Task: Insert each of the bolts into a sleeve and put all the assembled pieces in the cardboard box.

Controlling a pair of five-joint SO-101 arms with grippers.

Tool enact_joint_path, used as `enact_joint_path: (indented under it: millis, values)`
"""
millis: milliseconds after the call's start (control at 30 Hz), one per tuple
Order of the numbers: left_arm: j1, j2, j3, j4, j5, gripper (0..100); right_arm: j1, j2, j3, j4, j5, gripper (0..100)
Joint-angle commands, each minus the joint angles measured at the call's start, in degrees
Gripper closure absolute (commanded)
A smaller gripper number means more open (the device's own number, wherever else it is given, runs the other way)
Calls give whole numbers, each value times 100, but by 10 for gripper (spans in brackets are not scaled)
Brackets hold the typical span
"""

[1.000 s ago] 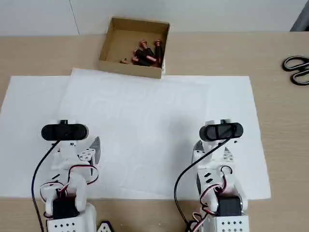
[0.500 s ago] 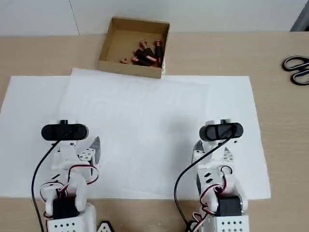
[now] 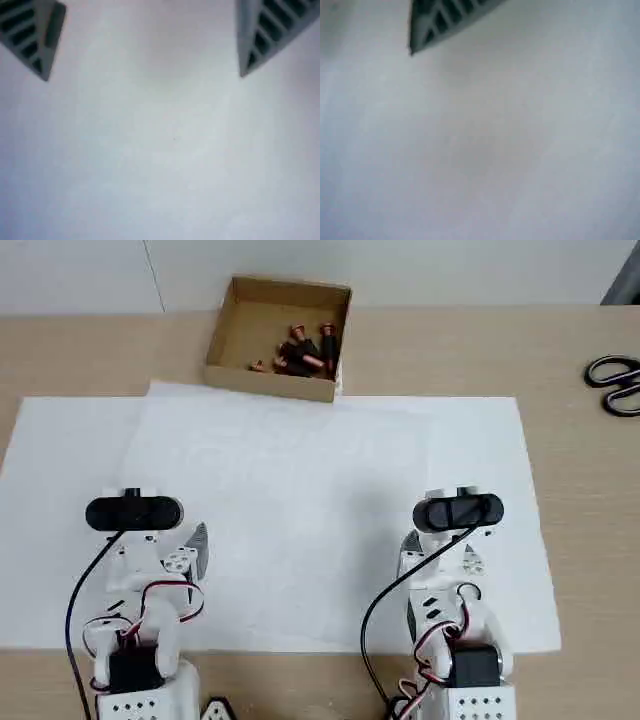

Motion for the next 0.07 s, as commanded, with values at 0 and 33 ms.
enact_joint_path:
  millis: [0, 33]
  values:
    - [-18, -88, -22, -141, 44, 770, -31, -75, 53, 13, -44, 814]
    - [-18, -88, -22, -141, 44, 770, -31, -75, 53, 13, -44, 814]
